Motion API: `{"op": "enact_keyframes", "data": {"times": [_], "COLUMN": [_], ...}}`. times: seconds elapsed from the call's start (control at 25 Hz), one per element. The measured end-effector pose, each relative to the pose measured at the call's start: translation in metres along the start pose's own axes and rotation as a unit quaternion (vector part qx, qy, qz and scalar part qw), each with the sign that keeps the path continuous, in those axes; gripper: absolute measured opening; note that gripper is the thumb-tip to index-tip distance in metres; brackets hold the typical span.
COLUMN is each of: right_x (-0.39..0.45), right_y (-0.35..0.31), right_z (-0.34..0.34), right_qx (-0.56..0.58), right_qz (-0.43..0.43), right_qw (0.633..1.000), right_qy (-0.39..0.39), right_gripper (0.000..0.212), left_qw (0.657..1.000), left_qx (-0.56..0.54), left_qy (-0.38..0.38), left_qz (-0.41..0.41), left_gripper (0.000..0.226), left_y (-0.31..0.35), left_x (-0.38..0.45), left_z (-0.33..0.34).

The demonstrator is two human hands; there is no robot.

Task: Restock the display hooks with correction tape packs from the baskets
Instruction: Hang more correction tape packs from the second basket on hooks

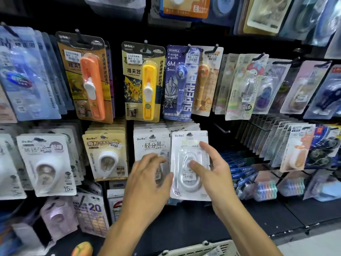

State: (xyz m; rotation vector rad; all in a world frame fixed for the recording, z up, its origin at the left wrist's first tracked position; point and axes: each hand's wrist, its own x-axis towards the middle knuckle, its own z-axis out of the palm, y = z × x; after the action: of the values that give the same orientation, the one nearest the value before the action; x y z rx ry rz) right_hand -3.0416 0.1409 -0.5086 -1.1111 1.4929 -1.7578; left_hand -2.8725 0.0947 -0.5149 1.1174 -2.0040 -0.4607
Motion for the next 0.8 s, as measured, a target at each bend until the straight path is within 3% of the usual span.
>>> {"op": "enact_keyframes", "data": {"times": [0.12,0.28,0.36,0.48,0.52,0.6,0.72,0.8], "right_x": [0.016,0.053,0.077,0.095,0.092,0.065,-0.009,-0.057], "right_y": [0.002,0.009,0.013,0.025,0.033,0.061,0.125,0.169], "right_z": [-0.008,0.0,0.009,0.017,0.014,-0.001,-0.034,-0.054], "right_qx": [-0.076,-0.25,-0.345,-0.506,-0.517,-0.478,-0.417,-0.459], "right_qz": [0.016,-0.036,-0.071,-0.085,-0.076,-0.065,-0.054,0.008], "right_qw": [0.997,0.967,0.935,0.857,0.852,0.875,0.906,0.886], "right_qy": [-0.012,-0.032,-0.036,-0.04,-0.04,-0.039,-0.044,-0.07], "right_gripper": [0.055,0.051,0.054,0.074,0.079,0.078,0.054,0.041], "left_qw": [0.997,0.985,0.981,0.978,0.978,0.979,0.984,0.979], "left_qx": [0.068,0.147,0.165,0.164,0.165,0.166,0.148,0.132], "left_qy": [-0.038,-0.089,-0.099,-0.119,-0.12,-0.099,-0.073,-0.138], "left_qz": [0.004,0.011,0.027,0.048,0.053,0.061,0.068,0.072], "left_gripper": [0.057,0.064,0.066,0.069,0.069,0.068,0.061,0.056], "left_y": [-0.006,-0.014,-0.017,-0.025,-0.027,-0.031,-0.033,-0.04], "left_x": [0.003,0.004,0.004,0.0,-0.002,-0.008,-0.022,-0.037], "left_z": [-0.002,0.006,0.011,0.008,0.005,-0.001,-0.002,0.008]}}
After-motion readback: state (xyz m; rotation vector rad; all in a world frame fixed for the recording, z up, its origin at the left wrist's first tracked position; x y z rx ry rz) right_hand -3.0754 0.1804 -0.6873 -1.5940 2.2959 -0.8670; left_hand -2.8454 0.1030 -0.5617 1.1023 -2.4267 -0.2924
